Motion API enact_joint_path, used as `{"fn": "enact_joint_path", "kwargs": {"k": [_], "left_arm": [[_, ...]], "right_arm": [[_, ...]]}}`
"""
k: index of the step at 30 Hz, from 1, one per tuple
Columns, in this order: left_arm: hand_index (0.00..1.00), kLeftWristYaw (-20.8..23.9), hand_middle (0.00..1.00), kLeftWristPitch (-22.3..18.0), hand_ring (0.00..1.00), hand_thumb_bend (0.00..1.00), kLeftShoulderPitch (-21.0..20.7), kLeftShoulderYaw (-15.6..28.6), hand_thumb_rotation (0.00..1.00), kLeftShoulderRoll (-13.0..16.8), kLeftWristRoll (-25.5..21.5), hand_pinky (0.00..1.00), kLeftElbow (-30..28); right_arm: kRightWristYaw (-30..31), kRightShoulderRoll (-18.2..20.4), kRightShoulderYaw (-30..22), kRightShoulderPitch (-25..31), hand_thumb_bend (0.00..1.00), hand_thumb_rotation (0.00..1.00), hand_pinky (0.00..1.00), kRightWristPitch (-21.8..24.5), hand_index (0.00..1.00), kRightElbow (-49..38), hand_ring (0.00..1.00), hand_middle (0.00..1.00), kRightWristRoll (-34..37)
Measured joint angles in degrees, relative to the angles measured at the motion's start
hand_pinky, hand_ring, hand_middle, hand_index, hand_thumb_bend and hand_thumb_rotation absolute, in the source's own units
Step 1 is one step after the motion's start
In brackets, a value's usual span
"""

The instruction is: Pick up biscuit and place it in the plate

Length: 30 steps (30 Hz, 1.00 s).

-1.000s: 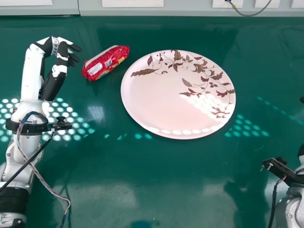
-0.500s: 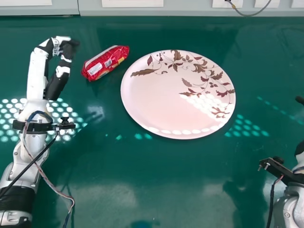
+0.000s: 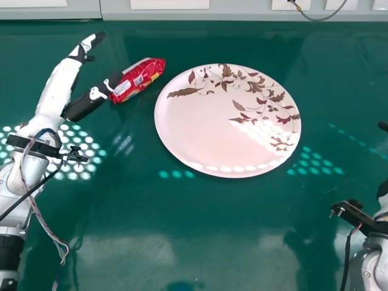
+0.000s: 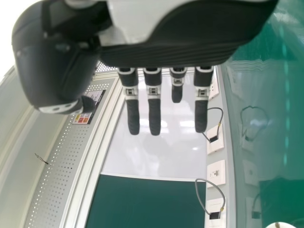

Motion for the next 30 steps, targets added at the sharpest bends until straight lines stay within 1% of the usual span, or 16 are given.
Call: {"fn": "enact_joint_path", "kwargs": {"k": [2, 3, 4, 5, 8, 13, 15, 17, 19, 22, 25, 29, 30], "left_arm": [[1.00, 0.1, 1.00, 1.1, 1.00, 1.00, -1.0, -1.2, 0.49, 1.0, 2.5, 0.91, 0.4], [1.00, 0.2, 1.00, 1.8, 1.00, 1.00, -1.9, -1.9, 0.51, 1.3, 3.5, 0.92, 0.9], [1.00, 0.0, 1.00, 2.4, 1.00, 1.00, -3.1, -2.5, 0.49, 1.5, 4.2, 0.95, 1.8], [1.00, -0.1, 1.00, 2.7, 1.00, 1.00, -4.0, -3.1, 0.48, 1.6, 4.4, 0.96, 2.5], [1.00, -2.9, 1.00, 4.4, 1.00, 1.00, -7.9, -4.7, 0.48, 1.9, 4.4, 0.96, 5.4], [1.00, -8.1, 1.00, 8.7, 1.00, 1.00, -13.0, -7.3, 0.48, 2.4, 4.5, 0.92, 9.7], [1.00, -9.8, 0.99, 9.8, 1.00, 1.00, -14.8, -8.5, 0.49, 2.5, 4.5, 0.92, 11.5], [1.00, -11.0, 0.99, 11.2, 1.00, 1.00, -16.5, -9.9, 0.49, 2.6, 4.9, 0.91, 13.3], [1.00, -11.4, 0.99, 12.0, 0.99, 1.00, -18.6, -11.3, 0.51, 2.7, 6.3, 0.91, 15.2], [1.00, -11.4, 0.99, 12.1, 0.98, 1.00, -21.8, -13.3, 0.52, 3.1, 7.9, 0.90, 18.3], [1.00, -11.3, 0.99, 12.0, 0.98, 1.00, -24.8, -15.1, 0.53, 3.5, 8.9, 0.92, 21.5], [1.00, -11.2, 0.99, 12.0, 0.99, 1.00, -27.2, -17.0, 0.54, 4.1, 10.2, 0.94, 24.4], [1.00, -11.2, 0.99, 12.0, 0.99, 1.00, -27.6, -17.3, 0.52, 4.3, 10.6, 0.94, 24.9]], "right_arm": [[0.0, 0.0, -0.1, 0.0, 0.55, 0.26, 0.64, 0.1, 0.73, 0.0, 0.73, 0.75, 0.0], [0.0, -0.1, -0.1, -0.1, 0.55, 0.26, 0.64, 0.2, 0.73, 0.0, 0.73, 0.75, 0.0], [0.0, -0.2, -0.1, -0.2, 0.54, 0.26, 0.63, 0.4, 0.73, 0.0, 0.72, 0.74, 0.0], [0.0, -0.2, -0.1, -0.2, 0.54, 0.26, 0.63, 0.5, 0.73, 0.0, 0.72, 0.74, -0.1], [0.1, -0.7, -0.1, -0.4, 0.55, 0.26, 0.63, 0.7, 0.72, 0.0, 0.72, 0.74, -0.2], [0.1, -1.0, -0.2, -0.3, 0.55, 0.26, 0.64, 0.8, 0.73, -0.2, 0.73, 0.75, -0.2], [0.1, -1.0, -0.2, -0.3, 0.54, 0.25, 0.64, 1.0, 0.74, -0.5, 0.73, 0.75, -0.2], [0.1, -1.0, -0.2, -0.2, 0.55, 0.25, 0.63, 1.0, 0.73, -0.8, 0.72, 0.75, -0.2], [0.1, -1.0, -0.2, -0.1, 0.54, 0.25, 0.64, 1.1, 0.74, -0.9, 0.72, 0.75, -0.2], [0.1, -1.1, -0.4, 0.2, 0.54, 0.25, 0.64, 1.2, 0.74, -0.9, 0.73, 0.75, -0.1], [0.3, -1.1, -0.7, 0.5, 0.55, 0.26, 0.65, 1.2, 0.74, -0.9, 0.74, 0.76, 0.3], [0.7, -1.2, -1.0, 0.9, 0.54, 0.26, 0.65, 1.1, 0.73, -0.9, 0.74, 0.76, 0.5], [0.8, -1.2, -1.1, 1.0, 0.54, 0.26, 0.65, 1.1, 0.73, -0.9, 0.74, 0.77, 0.5]]}}
